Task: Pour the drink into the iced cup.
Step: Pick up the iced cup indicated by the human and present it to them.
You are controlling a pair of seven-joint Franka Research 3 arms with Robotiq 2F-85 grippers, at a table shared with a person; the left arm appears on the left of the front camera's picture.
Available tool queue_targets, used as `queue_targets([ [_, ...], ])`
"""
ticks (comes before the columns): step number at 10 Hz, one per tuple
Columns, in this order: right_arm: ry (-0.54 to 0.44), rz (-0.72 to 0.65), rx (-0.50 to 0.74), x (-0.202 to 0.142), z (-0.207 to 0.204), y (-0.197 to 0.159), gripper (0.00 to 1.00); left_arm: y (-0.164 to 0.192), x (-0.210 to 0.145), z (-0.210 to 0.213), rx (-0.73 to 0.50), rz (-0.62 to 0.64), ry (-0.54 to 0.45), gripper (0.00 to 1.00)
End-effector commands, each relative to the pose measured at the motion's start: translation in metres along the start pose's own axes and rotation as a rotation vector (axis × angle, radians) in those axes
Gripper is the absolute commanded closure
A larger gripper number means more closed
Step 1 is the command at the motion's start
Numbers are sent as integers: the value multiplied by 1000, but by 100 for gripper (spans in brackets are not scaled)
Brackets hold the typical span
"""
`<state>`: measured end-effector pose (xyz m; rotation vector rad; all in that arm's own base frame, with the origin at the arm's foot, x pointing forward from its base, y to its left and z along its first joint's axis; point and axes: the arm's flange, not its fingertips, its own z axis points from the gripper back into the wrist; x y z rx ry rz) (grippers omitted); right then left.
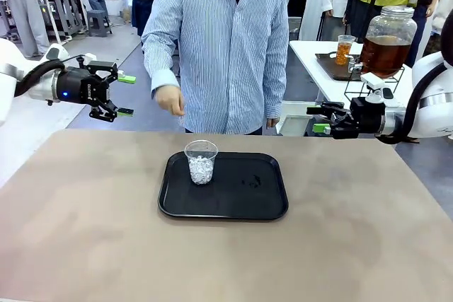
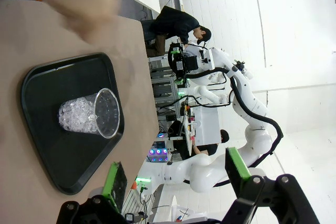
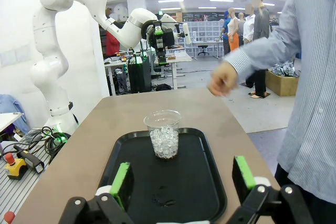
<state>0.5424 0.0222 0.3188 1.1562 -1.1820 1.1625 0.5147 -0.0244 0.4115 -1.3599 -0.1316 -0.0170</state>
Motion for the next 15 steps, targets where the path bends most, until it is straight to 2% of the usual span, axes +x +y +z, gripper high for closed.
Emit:
queue_targets([
  [1, 0, 2, 4, 3, 0, -1, 0, -1, -1, 0, 1, -2, -4, 0],
  [15, 0, 2, 4, 3, 0, -1, 0, -1, -1, 0, 1, -2, -4, 0],
])
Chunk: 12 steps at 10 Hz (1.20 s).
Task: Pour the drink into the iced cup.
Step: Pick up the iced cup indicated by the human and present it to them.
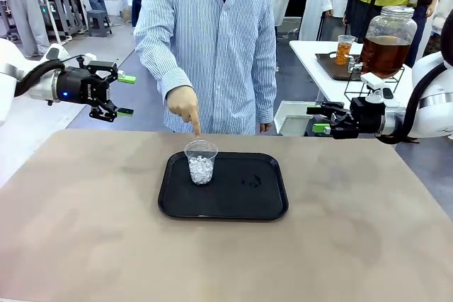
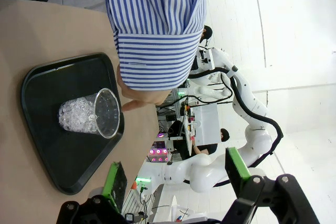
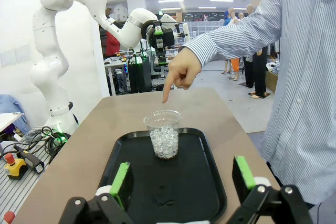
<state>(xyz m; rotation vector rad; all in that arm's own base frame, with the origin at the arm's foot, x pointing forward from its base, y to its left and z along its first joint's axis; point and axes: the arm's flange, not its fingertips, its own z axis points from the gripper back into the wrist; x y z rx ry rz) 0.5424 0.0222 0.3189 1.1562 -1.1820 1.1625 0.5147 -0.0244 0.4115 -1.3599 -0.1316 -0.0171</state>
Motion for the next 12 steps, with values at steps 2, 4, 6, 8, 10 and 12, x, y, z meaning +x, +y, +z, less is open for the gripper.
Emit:
queue_targets([
  [2, 0, 2, 4, 3, 0, -1, 0, -1, -1, 0, 1, -2, -4, 0],
  [4, 0, 2, 4, 3, 0, -1, 0, -1, -1, 0, 1, -2, -4, 0],
  [6, 0, 2, 4, 3, 0, -1, 0, -2, 0, 0, -43, -85, 8, 0],
  [8, 0, 2, 4, 3, 0, -1, 0, 0, 0, 1, -57, -292, -2, 0],
  [10, 0, 2, 4, 3, 0, -1, 0, 5, -3, 2, -46, -532, -39, 0],
  [12, 0, 2, 4, 3, 0, -1, 0, 10, -8, -1, -20, -679, -51, 0],
])
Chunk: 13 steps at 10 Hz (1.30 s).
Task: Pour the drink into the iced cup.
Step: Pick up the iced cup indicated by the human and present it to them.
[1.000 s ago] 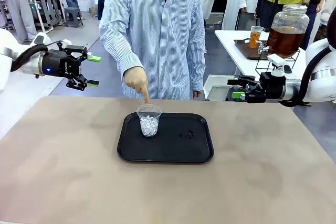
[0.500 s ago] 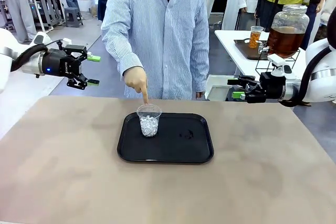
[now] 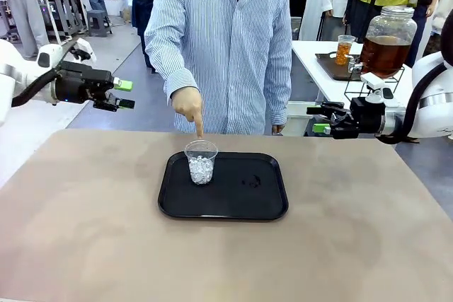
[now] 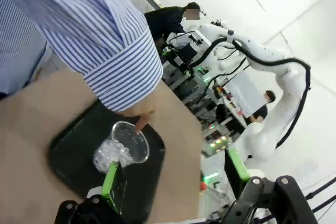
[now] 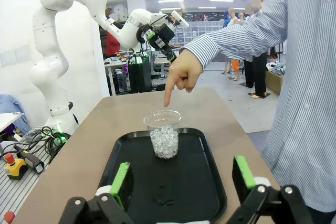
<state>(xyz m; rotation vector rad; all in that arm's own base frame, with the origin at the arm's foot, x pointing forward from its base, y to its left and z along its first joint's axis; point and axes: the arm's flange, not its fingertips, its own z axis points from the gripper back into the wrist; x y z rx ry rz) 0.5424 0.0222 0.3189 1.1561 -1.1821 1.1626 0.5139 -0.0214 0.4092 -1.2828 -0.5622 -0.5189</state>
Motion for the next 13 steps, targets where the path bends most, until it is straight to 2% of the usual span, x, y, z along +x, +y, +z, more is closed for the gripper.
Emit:
queue_targets([
  [1, 0, 2, 4, 3, 0, -1, 0, 1, -10, -3, -20, -56, 18, 0],
  [2, 0, 2, 4, 3, 0, -1, 0, 0, 0, 0, 0, 0, 0, 0],
  [6, 0, 2, 4, 3, 0, -1, 0, 1, -3, -1, -1, -25, 2, 0],
  [7, 0, 2, 4, 3, 0, -1, 0, 5, -6, -4, -41, -179, -9, 0],
  [9, 0, 2, 4, 3, 0, -1, 0, 17, -17, -10, -29, -441, 7, 0],
  [12, 0, 2, 4, 3, 0, -1, 0, 25, -32, -18, 18, -646, -46, 0],
  [13, 0, 2, 4, 3, 0, -1, 0, 28, -36, -22, 20, -683, -23, 0],
])
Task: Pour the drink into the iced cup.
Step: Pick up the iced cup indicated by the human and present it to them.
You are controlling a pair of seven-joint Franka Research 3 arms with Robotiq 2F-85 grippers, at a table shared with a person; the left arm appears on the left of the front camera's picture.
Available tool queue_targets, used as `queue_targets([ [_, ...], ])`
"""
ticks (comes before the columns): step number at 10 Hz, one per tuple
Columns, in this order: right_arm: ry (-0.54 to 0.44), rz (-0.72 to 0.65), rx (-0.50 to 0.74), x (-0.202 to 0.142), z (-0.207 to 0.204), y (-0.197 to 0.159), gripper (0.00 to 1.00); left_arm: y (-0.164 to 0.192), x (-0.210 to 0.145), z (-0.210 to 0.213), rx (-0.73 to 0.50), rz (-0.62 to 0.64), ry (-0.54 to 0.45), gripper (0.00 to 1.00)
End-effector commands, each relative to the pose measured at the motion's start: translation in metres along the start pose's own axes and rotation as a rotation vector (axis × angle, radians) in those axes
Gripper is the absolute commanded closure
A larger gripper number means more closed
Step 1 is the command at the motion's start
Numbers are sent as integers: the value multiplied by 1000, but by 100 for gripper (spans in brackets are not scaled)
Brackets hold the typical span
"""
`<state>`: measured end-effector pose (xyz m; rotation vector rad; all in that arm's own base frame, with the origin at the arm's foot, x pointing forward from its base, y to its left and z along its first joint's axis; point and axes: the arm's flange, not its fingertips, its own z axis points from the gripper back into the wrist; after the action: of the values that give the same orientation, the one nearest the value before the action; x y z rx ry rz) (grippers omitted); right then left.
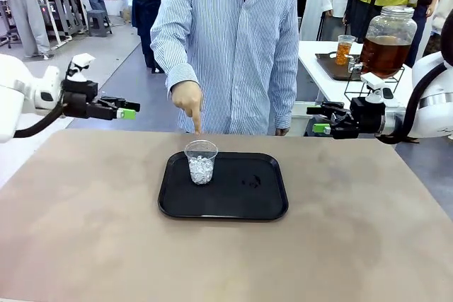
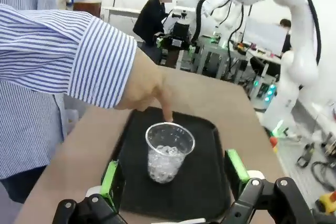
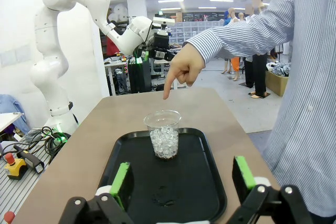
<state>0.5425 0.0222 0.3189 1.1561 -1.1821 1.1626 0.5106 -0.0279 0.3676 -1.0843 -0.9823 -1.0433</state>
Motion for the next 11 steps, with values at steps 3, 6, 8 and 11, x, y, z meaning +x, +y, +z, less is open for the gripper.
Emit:
queue_targets([
  [3, 0, 2, 4, 3, 0, -1, 0, -1, -6, -4, -4, -24, 3, 0],
  [6, 0, 2, 4, 3, 0, -1, 0, -1, -6, -4, -4, -24, 3, 0],
  [8, 0, 2, 4, 3, 0, -1, 0, 3, -14, -10, -28, -107, 4, 0],
  [11, 0, 2, 4, 3, 0, -1, 0, 4, -31, -26, -30, -217, -10, 0],
])
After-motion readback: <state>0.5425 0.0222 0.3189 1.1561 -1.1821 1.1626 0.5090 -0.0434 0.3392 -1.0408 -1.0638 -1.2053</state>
